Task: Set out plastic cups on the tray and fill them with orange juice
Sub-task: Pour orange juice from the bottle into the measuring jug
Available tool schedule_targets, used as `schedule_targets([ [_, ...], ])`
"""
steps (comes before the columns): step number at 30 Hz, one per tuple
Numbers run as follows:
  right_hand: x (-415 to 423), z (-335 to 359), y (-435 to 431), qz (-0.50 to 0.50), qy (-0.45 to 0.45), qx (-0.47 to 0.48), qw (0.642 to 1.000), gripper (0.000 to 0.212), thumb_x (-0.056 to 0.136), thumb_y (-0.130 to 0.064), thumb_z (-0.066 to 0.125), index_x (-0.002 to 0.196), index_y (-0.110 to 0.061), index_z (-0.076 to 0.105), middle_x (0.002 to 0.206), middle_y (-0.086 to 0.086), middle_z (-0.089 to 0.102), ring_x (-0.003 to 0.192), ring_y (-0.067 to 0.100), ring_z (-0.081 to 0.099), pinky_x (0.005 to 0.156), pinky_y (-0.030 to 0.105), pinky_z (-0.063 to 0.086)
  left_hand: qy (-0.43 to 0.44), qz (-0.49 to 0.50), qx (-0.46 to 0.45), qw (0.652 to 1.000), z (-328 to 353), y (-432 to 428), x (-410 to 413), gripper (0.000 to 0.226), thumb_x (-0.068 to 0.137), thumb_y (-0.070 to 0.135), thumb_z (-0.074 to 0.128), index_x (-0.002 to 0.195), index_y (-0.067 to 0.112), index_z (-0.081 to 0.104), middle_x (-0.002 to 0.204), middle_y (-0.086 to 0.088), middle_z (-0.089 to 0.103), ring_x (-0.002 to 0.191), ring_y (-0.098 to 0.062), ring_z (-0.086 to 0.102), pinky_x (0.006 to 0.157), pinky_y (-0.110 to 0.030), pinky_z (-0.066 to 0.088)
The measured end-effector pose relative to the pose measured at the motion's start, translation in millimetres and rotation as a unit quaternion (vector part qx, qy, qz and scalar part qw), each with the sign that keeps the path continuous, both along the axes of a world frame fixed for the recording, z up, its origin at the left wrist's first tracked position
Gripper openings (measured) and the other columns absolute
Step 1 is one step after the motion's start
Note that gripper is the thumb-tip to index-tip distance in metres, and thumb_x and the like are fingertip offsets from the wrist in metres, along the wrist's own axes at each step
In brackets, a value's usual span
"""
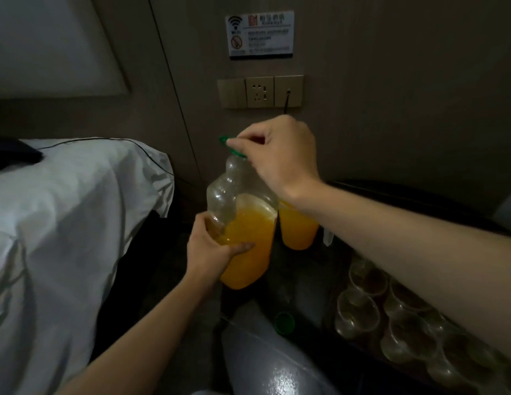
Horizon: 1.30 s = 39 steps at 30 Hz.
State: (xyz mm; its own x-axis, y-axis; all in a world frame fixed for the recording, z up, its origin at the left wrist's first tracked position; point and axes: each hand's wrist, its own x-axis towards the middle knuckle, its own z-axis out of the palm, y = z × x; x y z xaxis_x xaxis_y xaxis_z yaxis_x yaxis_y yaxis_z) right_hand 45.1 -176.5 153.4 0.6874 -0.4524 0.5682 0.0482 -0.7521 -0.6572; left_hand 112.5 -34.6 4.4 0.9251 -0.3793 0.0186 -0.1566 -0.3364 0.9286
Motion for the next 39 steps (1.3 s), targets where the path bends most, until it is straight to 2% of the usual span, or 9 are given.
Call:
schedule_targets([
  [4,-7,-23,12,0.009,0.001,-0.095,0.995,0.014,0.092,-0.040,0.071,0.093,-0.030,0.081,0.075,-0.014,0.073,0.071,0.002,0.066,0.063,0.027,0.055,0.053,0.020,-0.061,0.996,-30,-7,-10,0.104,0.024,0.058,0.097,0.115,0.043,0.048,0.122,0.006,0.062,0.113,-0.019,0.062,0.093,-0.053,0.057],
  [8,-19,-44,11,0.025,0.019,-0.141,0.989,0.015,0.095,-0.035,0.069,0.098,-0.027,0.081,0.077,-0.017,0.070,0.069,0.000,0.062,0.060,0.019,0.050,0.072,0.027,-0.077,0.994,-54,-7,-22,0.113,0.023,0.057,0.097,0.123,0.042,0.047,0.124,0.007,0.062,0.114,-0.017,0.063,0.093,-0.053,0.057],
  [13,-35,-63,15,0.082,0.061,-0.191,0.976,0.028,0.095,-0.034,0.063,0.115,-0.020,0.077,0.096,-0.005,0.074,0.084,0.010,0.068,0.069,0.039,0.057,0.084,0.032,-0.108,0.990,-72,-3,-33,0.111,0.029,0.048,0.100,0.126,0.042,0.048,0.124,0.007,0.063,0.114,-0.016,0.063,0.093,-0.052,0.057],
  [19,-81,-79,18,0.058,-0.083,-0.134,0.986,0.024,0.092,-0.006,0.068,0.114,-0.009,0.078,0.114,0.001,0.069,0.088,0.006,0.067,0.078,0.025,0.056,0.039,0.050,-0.116,0.991,-84,-4,-45,0.109,0.032,0.049,0.101,0.126,0.041,0.047,0.125,0.008,0.062,0.114,-0.014,0.063,0.095,-0.050,0.056],
  [21,-95,-99,20,0.007,-0.077,-0.087,0.993,0.024,0.090,-0.004,0.065,0.108,-0.011,0.079,0.111,-0.002,0.066,0.085,0.007,0.065,0.071,0.022,0.056,0.029,0.045,-0.116,0.992,-87,-5,-46,0.111,0.033,0.052,0.100,0.129,0.040,0.045,0.128,0.009,0.059,0.118,-0.013,0.060,0.098,-0.050,0.054],
  [24,-105,-130,26,-0.063,0.119,-0.039,0.990,0.021,0.090,-0.023,0.058,0.101,-0.022,0.076,0.108,-0.011,0.055,0.085,0.009,0.063,0.065,0.033,0.058,0.025,0.032,-0.129,0.991,-89,-5,-48,0.113,0.036,0.053,0.097,0.133,0.038,0.041,0.133,0.007,0.054,0.123,-0.012,0.056,0.103,-0.049,0.051],
  [28,-100,-161,41,-0.033,0.467,-0.088,0.879,0.027,0.094,-0.033,0.059,0.121,-0.026,0.061,0.118,-0.001,0.048,0.117,0.024,0.051,0.080,0.034,0.047,0.021,-0.005,-0.128,0.992,-91,-1,-54,0.129,0.041,0.055,0.096,0.150,0.041,0.028,0.143,0.012,0.042,0.129,-0.002,0.047,0.111,-0.041,0.044],
  [33,-86,-191,50,-0.009,0.584,-0.070,0.809,0.049,0.093,-0.031,0.065,0.139,-0.023,0.050,0.137,0.009,0.044,0.131,0.032,0.043,0.099,0.040,0.046,0.003,-0.016,-0.145,0.989,-84,6,-55,0.150,0.044,0.066,0.093,0.156,0.053,-0.005,0.162,0.020,0.018,0.148,0.001,0.023,0.120,-0.040,0.030],
  [39,-75,-220,46,-0.018,0.614,-0.084,0.785,0.045,0.098,-0.024,0.062,0.141,-0.020,0.047,0.140,0.010,0.044,0.133,0.033,0.045,0.101,0.040,0.046,-0.052,0.006,-0.151,0.987,-84,9,-51,0.134,0.053,0.068,0.085,0.160,0.045,0.008,0.159,0.019,0.023,0.145,0.010,0.021,0.112,-0.019,0.024],
])
